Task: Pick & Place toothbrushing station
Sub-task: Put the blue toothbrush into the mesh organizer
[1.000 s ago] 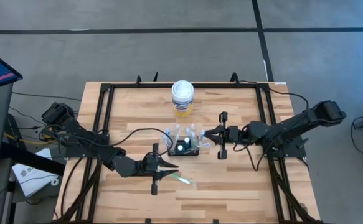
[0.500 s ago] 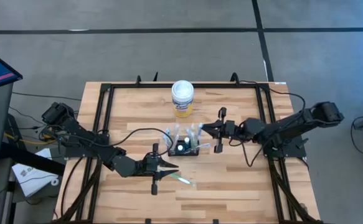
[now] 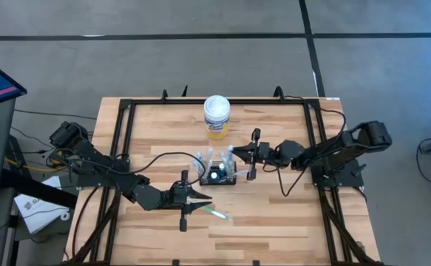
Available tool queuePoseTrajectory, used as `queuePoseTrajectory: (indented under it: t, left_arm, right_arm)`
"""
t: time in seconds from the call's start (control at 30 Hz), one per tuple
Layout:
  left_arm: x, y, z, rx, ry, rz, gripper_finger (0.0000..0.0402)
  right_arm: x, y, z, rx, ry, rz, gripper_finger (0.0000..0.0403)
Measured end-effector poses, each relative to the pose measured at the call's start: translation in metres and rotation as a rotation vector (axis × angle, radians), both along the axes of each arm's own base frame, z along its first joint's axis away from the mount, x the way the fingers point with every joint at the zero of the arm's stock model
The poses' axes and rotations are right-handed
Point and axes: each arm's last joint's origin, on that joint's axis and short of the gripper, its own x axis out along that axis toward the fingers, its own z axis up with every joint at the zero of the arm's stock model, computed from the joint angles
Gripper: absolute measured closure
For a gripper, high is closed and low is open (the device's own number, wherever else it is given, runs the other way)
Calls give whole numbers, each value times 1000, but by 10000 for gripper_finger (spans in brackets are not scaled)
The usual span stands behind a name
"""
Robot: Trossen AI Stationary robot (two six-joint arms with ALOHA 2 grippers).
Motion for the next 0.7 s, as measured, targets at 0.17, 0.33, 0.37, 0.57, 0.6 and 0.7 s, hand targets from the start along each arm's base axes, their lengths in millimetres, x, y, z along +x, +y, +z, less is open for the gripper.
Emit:
queuePoseTrajectory:
  t: [0.17, 0.33, 0.37, 0.57, 0.6, 0.7]
  left_arm:
    - [0, 0, 0, -2, 1, 0, 352]
    - [0, 0, 0, -1, 2, 0, 352]
    - [0, 0, 0, -1, 2, 0, 352]
    - [0, 0, 0, -1, 3, 0, 352]
    - [0, 0, 0, -1, 3, 0, 352]
    - [0, 0, 0, -1, 2, 0, 352]
  right_arm:
    - [3, -1, -6, 7, 10, -1, 403]
    - [-1, -1, -11, 6, 23, -1, 403]
    - [-3, -1, -12, 9, 18, 0, 403]
    - [-26, -2, -27, 60, -46, 11, 403]
    - [-29, -2, -29, 63, -58, 12, 403]
    - [-31, -2, -32, 76, -74, 15, 403]
